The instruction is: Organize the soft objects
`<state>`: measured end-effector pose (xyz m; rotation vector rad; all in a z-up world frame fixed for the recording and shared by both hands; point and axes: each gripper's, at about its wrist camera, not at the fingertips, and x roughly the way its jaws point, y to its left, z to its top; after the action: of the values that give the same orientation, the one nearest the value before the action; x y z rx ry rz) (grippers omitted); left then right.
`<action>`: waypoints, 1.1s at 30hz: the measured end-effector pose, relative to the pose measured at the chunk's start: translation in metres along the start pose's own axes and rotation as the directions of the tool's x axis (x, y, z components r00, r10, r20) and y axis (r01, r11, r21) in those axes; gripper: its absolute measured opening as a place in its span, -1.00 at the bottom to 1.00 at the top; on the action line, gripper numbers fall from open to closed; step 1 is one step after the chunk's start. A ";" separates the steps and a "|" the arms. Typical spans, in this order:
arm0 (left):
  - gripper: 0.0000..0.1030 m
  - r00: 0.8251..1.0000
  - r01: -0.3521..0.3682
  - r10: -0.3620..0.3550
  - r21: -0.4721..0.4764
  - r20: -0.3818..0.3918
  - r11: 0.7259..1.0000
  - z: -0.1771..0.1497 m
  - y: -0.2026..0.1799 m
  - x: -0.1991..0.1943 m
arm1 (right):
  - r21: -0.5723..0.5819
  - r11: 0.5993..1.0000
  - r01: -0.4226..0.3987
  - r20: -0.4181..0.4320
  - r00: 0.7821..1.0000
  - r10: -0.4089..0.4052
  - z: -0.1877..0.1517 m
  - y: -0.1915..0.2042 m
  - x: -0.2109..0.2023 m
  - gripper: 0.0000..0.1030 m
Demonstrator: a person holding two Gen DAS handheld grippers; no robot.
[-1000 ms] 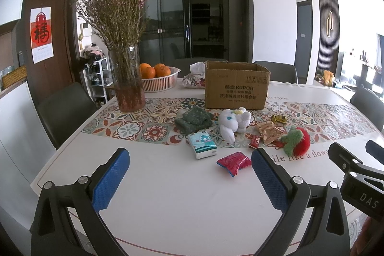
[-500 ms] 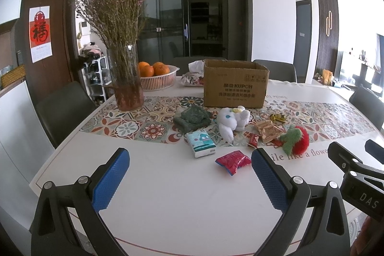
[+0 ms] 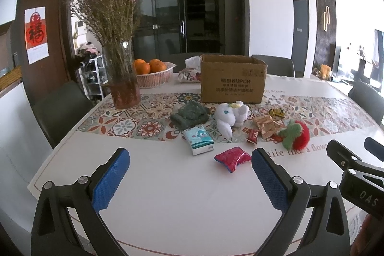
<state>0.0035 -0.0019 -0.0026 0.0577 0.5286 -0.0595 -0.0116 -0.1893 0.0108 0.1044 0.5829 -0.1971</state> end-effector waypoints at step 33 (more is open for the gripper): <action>0.53 0.880 0.468 -0.402 0.312 -0.253 0.827 -0.008 -0.029 0.148 | -0.094 0.984 -0.151 -0.100 0.985 0.142 0.008 0.042 0.136 0.61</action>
<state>0.1248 -0.0363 -0.0854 0.3093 0.6978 -0.6126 0.1127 -0.1706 -0.0564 0.0584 0.6743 -0.0194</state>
